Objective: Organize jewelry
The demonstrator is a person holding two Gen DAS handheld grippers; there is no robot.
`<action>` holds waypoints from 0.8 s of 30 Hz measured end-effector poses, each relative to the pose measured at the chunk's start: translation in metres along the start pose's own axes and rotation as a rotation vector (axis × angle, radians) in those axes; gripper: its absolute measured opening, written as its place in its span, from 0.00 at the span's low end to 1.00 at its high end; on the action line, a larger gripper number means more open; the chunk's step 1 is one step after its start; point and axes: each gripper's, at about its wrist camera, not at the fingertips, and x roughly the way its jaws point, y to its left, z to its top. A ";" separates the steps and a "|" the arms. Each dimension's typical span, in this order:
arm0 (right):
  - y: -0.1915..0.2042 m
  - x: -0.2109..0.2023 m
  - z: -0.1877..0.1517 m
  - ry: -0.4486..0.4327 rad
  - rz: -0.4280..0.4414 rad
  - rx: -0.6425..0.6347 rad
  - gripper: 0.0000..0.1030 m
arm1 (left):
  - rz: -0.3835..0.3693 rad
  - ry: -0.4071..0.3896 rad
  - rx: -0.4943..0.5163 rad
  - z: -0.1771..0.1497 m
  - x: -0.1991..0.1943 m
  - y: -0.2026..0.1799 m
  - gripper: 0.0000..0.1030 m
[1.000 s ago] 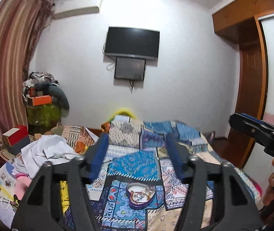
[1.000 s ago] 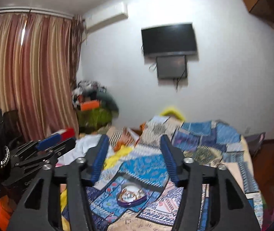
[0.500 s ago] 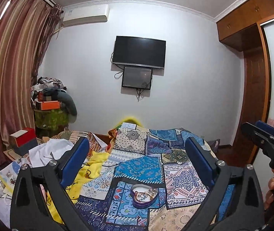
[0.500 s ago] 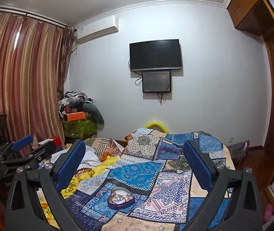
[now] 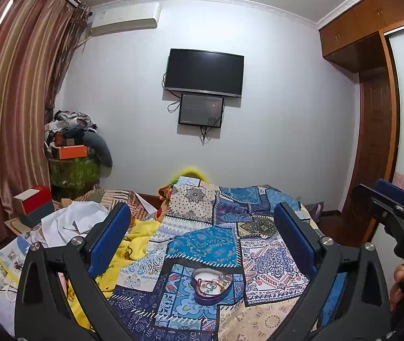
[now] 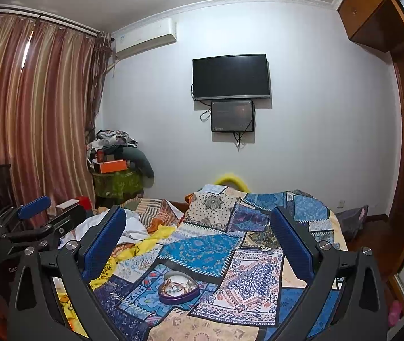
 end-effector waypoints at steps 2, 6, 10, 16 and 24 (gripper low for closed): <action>-0.001 0.000 0.000 0.002 -0.001 0.000 0.98 | 0.000 0.003 0.003 -0.001 0.001 0.000 0.98; 0.000 0.000 0.001 0.005 -0.001 0.002 0.98 | -0.003 0.008 0.002 -0.002 0.003 -0.001 0.99; -0.002 -0.001 0.001 0.008 0.000 0.006 0.98 | -0.006 0.017 -0.004 -0.002 0.004 -0.002 0.99; -0.002 -0.001 0.002 0.015 -0.001 0.007 0.98 | -0.004 0.023 -0.007 -0.002 0.006 -0.001 0.99; -0.003 0.000 0.004 0.021 0.000 0.007 0.98 | -0.015 0.031 -0.005 -0.002 0.008 -0.003 0.99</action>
